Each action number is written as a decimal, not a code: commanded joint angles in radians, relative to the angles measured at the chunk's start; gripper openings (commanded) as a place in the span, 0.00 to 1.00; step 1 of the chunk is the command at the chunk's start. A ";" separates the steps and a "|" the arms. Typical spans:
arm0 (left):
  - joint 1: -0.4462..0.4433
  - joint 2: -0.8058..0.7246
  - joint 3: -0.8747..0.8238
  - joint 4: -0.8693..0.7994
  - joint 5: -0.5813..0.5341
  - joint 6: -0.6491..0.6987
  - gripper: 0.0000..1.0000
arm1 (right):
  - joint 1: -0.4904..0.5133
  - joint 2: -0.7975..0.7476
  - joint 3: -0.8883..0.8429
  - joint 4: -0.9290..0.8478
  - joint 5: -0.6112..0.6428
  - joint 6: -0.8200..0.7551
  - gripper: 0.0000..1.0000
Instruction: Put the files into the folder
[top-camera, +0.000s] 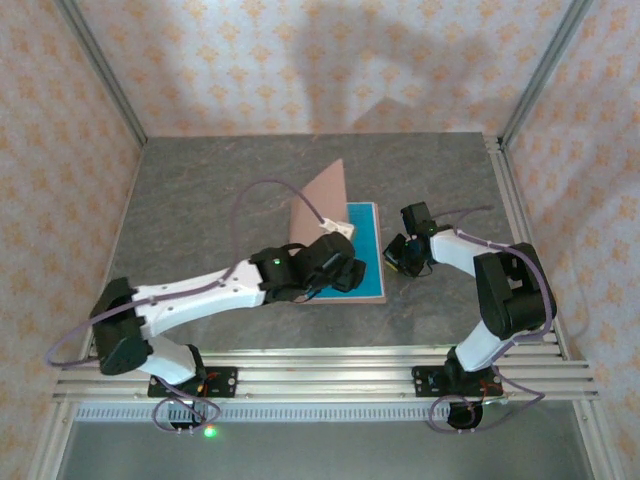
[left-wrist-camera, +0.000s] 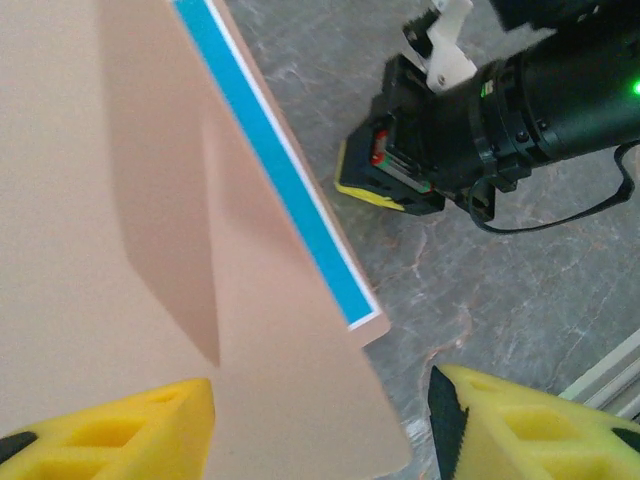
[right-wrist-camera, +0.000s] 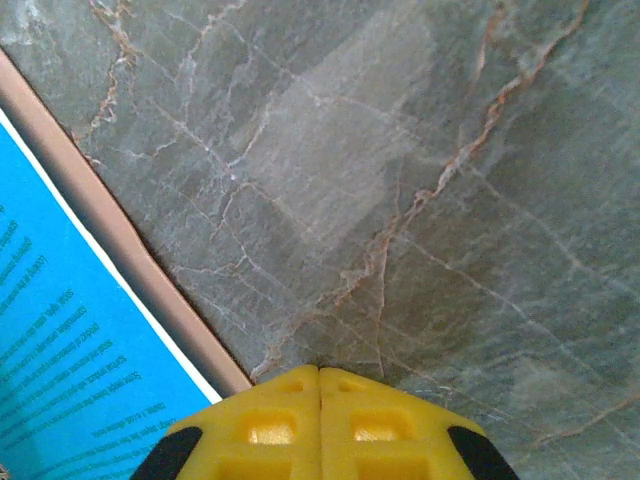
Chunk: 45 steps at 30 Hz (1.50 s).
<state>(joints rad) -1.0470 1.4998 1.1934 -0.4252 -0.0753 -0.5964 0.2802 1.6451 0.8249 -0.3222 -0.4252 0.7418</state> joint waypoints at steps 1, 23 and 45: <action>-0.001 0.068 0.024 0.132 0.052 -0.058 0.62 | 0.017 0.068 -0.022 0.063 0.031 -0.019 0.06; 0.209 -0.279 -0.156 0.141 -0.011 -0.094 1.00 | 0.003 -0.551 0.064 -0.166 0.506 -0.257 0.99; 0.679 -0.458 -0.695 0.497 -0.516 0.549 1.00 | -0.097 -0.557 -0.566 0.892 0.781 -0.814 1.00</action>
<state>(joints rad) -0.4286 0.9730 0.4755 -0.1013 -0.6804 -0.1379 0.2111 1.0058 0.2237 0.3779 0.4057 -0.0563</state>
